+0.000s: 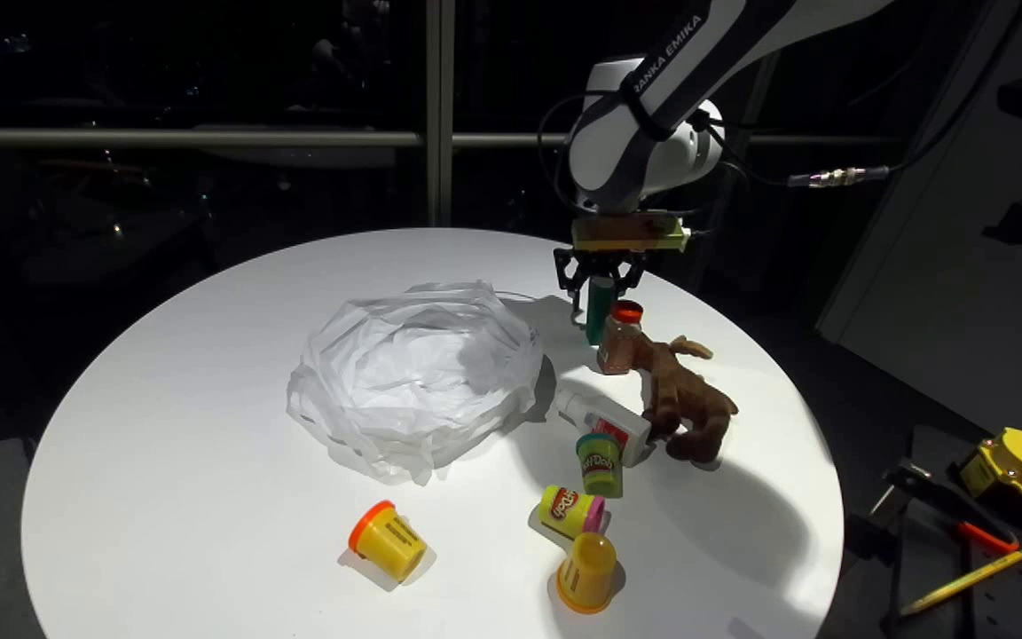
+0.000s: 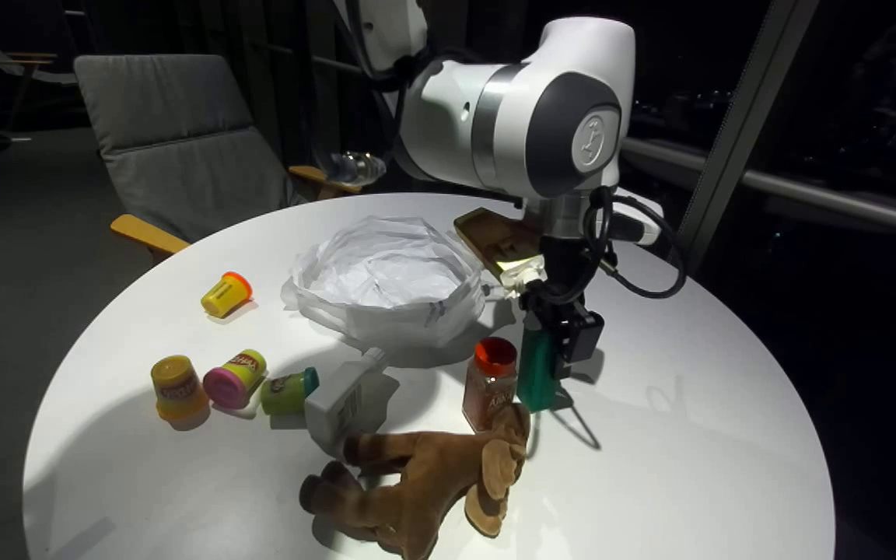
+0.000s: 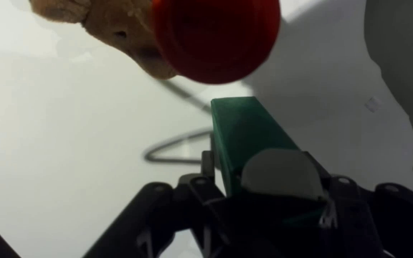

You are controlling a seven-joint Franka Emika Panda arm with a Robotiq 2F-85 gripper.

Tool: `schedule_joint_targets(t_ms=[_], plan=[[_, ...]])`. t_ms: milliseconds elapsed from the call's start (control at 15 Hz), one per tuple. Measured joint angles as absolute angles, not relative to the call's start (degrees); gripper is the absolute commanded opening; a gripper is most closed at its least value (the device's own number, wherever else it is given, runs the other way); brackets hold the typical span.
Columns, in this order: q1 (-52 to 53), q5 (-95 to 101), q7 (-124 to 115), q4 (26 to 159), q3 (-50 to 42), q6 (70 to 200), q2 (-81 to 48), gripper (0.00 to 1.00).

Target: Put the objects on the table into the plastic bag.

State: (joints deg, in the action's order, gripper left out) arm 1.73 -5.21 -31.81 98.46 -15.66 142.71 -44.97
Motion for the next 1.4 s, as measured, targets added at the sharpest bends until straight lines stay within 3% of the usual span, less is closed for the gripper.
schedule_joint_targets(t_ms=[133, 200, 733, 1133, 1400], plan=[[2.9, -4.5, -35.0, 99.0, -16.9, 142.7, -45.0, 0.16], [3.4, -4.1, -36.4, 99.2, -17.3, 142.7, -45.0, 0.14], [10.0, 0.8, -43.2, 98.8, -17.6, 142.3, -43.4, 0.14], [21.0, 14.6, -53.0, 95.2, -18.2, 134.9, -39.1, 0.14], [21.8, 21.5, -52.4, 92.7, -16.6, 133.2, -39.1, 0.14]])
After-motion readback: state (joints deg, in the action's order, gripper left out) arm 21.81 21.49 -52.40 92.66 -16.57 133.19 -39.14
